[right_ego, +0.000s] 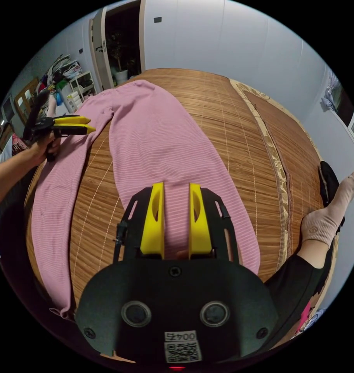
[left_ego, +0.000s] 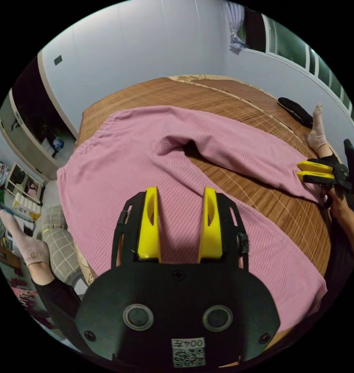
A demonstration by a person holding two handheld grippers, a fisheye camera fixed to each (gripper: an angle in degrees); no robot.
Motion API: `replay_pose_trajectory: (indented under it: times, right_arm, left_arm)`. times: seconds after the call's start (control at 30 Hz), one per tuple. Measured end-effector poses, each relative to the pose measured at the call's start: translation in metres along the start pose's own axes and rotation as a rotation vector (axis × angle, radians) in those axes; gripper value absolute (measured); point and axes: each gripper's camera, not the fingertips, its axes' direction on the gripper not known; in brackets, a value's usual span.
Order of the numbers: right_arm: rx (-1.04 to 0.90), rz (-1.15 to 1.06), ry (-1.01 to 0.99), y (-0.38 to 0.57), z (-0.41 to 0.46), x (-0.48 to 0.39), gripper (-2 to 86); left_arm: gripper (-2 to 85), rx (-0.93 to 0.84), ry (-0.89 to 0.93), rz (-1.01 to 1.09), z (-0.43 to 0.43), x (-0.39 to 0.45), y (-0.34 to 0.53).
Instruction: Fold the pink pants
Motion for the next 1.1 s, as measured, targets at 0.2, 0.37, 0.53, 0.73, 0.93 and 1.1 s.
replay_pose_trajectory:
  times: [0.2,0.37,0.53,0.73,0.93,1.1]
  right_arm:
    - [0.001,-0.021,0.036,-0.010,0.004,-0.001,10.0]
    - [0.007,-0.064,0.093,-0.017,0.006,-0.007,8.9]
    - [-0.031,-0.038,0.091,-0.033,0.006,-0.005,7.7]
    - [0.039,0.005,-0.015,-0.100,0.001,0.013,12.1]
    - [0.045,-0.035,-0.102,-0.203,0.034,0.022,12.8]
    - [0.019,-0.048,-0.259,-0.264,0.067,0.032,13.9]
  left_arm:
    - [16.5,0.004,0.003,0.008,-0.012,0.001,-0.014]
    - [16.6,-0.011,0.049,-0.002,-0.015,-0.005,-0.026]
    - [16.6,0.013,0.057,-0.006,-0.023,-0.006,-0.032]
    - [16.6,0.025,0.047,-0.002,-0.032,-0.002,-0.041]
    - [16.5,0.031,0.040,0.001,-0.039,0.001,-0.050]
    - [16.4,0.038,0.042,0.000,-0.045,0.004,-0.057]
